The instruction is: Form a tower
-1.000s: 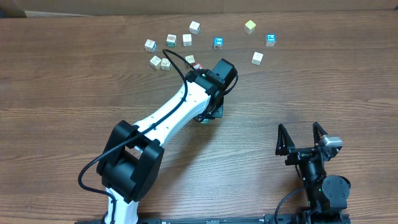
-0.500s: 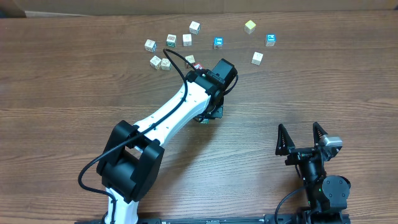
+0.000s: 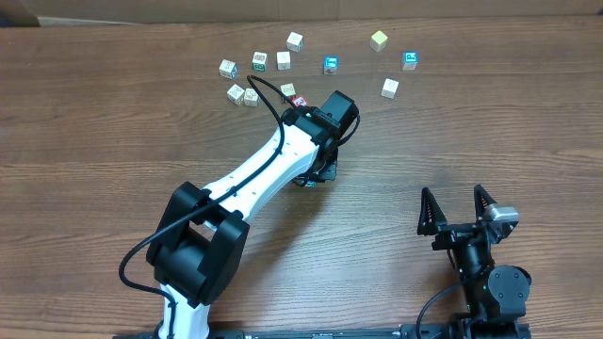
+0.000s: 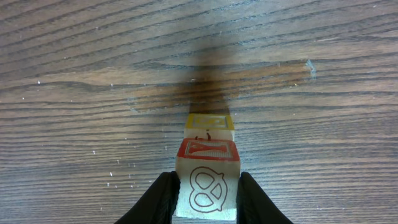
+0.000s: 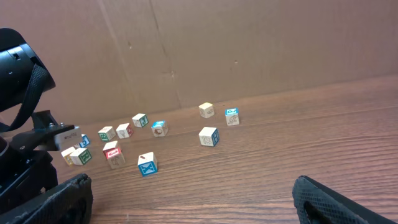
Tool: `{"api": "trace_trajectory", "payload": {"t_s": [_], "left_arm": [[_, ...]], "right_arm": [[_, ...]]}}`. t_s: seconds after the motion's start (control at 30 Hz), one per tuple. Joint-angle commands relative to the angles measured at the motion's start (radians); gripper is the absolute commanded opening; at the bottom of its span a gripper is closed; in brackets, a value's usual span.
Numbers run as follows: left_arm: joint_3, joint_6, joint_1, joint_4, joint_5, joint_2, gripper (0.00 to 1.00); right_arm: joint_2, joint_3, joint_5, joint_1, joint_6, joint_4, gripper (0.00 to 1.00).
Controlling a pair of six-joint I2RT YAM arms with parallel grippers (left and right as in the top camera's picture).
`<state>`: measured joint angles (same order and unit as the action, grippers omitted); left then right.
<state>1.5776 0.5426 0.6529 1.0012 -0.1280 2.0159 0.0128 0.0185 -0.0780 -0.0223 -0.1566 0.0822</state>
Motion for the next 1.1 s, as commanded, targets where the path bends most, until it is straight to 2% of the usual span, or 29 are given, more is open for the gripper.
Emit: {"api": "trace_trajectory", "payload": {"t_s": [0.0,0.87,1.07], "left_arm": [[-0.006,-0.023,-0.002,-0.002,-0.018,0.018,0.25],[-0.006,-0.023,-0.002,-0.009,-0.018,0.018,0.3],[-0.006,-0.023,-0.002,-0.014,-0.018,0.018,0.35]], "right_arm": [[-0.01,-0.01,0.005,-0.006,0.009,-0.005,1.0],[-0.01,-0.01,0.005,-0.006,0.008,-0.005,1.0],[-0.01,-0.01,0.005,-0.006,0.008,-0.005,1.0]]}}
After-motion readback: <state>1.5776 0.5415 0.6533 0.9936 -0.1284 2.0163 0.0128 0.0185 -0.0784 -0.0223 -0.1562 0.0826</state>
